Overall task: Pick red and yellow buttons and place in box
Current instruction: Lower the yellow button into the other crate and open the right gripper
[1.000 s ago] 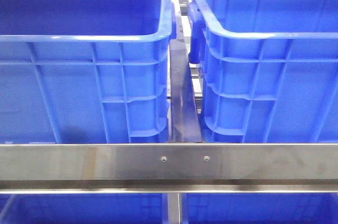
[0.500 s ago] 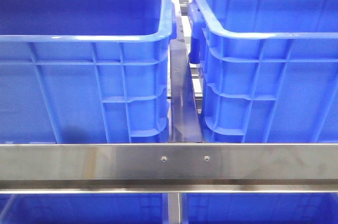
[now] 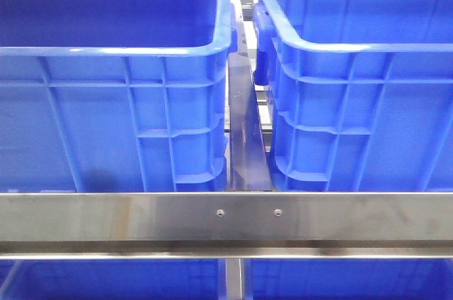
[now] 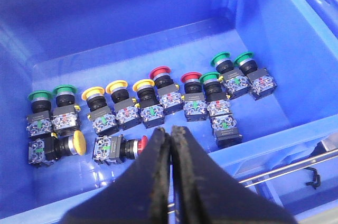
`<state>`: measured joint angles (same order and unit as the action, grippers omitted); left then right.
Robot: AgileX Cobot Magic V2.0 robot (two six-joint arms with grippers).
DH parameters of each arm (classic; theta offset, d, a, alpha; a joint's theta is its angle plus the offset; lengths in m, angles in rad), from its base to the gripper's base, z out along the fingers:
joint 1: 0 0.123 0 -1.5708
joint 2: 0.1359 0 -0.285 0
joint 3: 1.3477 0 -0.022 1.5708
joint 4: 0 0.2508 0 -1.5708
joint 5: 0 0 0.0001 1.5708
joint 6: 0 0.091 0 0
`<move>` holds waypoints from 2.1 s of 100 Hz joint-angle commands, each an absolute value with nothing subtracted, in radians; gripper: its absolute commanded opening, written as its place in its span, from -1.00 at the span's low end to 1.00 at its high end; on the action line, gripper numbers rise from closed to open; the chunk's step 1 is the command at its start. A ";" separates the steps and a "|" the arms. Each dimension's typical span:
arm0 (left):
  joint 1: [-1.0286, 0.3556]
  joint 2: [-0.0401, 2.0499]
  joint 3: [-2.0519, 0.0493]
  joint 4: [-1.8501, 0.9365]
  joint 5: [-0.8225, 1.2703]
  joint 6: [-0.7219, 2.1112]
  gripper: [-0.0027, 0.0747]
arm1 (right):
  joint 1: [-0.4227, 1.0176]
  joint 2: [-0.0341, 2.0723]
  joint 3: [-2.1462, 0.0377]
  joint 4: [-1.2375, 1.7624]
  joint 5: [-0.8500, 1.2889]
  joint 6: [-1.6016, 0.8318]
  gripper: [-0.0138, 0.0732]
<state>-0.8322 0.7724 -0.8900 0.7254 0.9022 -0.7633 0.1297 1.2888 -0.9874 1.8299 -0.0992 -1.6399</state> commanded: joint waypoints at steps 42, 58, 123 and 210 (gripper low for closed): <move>-0.836 0.768 -0.916 0.764 0.855 -0.777 -0.98 | -0.115 1.594 -1.143 1.826 0.089 -1.676 -0.17; -0.836 0.768 -0.916 0.764 0.853 -0.777 -0.98 | -0.115 1.693 -1.220 1.826 0.089 -1.746 -0.17; -0.836 0.768 -0.916 0.764 0.851 -0.777 -0.98 | -0.115 1.869 -1.312 1.840 0.031 -1.779 -0.12; -0.836 0.768 -0.916 0.760 0.851 -0.777 -0.98 | -0.115 1.468 -1.128 1.880 0.019 -1.779 0.56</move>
<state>-0.8322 0.7724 -0.8900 0.7254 0.9001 -0.7633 -0.1084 1.6111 -1.1501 1.8301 -0.0184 -1.7671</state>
